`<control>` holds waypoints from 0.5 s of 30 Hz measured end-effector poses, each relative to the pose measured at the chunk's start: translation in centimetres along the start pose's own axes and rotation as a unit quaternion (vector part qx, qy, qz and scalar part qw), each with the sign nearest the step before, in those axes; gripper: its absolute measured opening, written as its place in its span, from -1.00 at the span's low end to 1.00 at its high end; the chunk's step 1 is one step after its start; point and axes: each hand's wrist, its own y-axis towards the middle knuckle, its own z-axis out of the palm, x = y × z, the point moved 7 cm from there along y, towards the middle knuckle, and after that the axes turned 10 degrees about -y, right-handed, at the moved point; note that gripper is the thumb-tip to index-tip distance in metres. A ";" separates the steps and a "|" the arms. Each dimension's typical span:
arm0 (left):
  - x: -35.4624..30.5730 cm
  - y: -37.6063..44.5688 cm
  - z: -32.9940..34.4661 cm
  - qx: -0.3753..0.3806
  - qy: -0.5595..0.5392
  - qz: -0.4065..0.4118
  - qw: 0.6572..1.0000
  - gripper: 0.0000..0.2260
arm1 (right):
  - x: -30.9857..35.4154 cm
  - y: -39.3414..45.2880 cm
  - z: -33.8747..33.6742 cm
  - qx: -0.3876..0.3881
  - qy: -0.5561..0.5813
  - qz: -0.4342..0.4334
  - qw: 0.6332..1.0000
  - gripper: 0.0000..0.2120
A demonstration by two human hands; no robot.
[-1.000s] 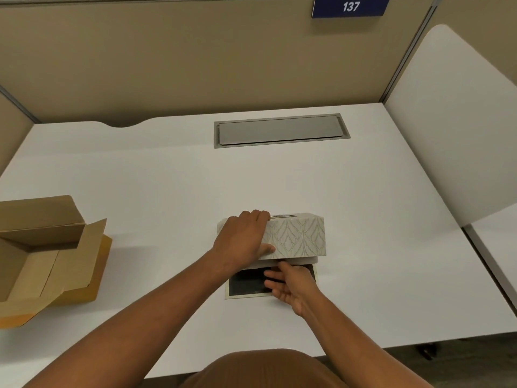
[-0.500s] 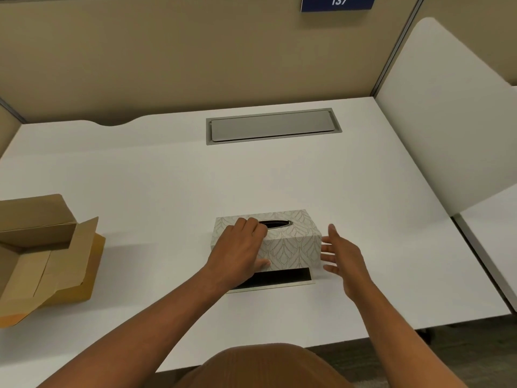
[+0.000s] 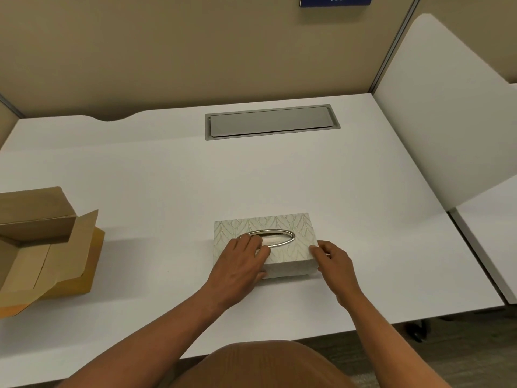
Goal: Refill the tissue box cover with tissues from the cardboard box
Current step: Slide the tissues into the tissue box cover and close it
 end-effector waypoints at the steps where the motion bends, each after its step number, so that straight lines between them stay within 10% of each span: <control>1: -0.1 -0.2 0.2 -0.002 0.001 0.006 1.000 -0.59 | -0.3 -0.1 0.1 0.000 -0.004 -0.007 1.000 -0.86; 15: -0.6 -2.6 2.3 -0.044 0.014 0.051 0.998 -0.61 | -1.5 -1.6 1.5 -0.010 -0.067 -0.082 0.994 -0.81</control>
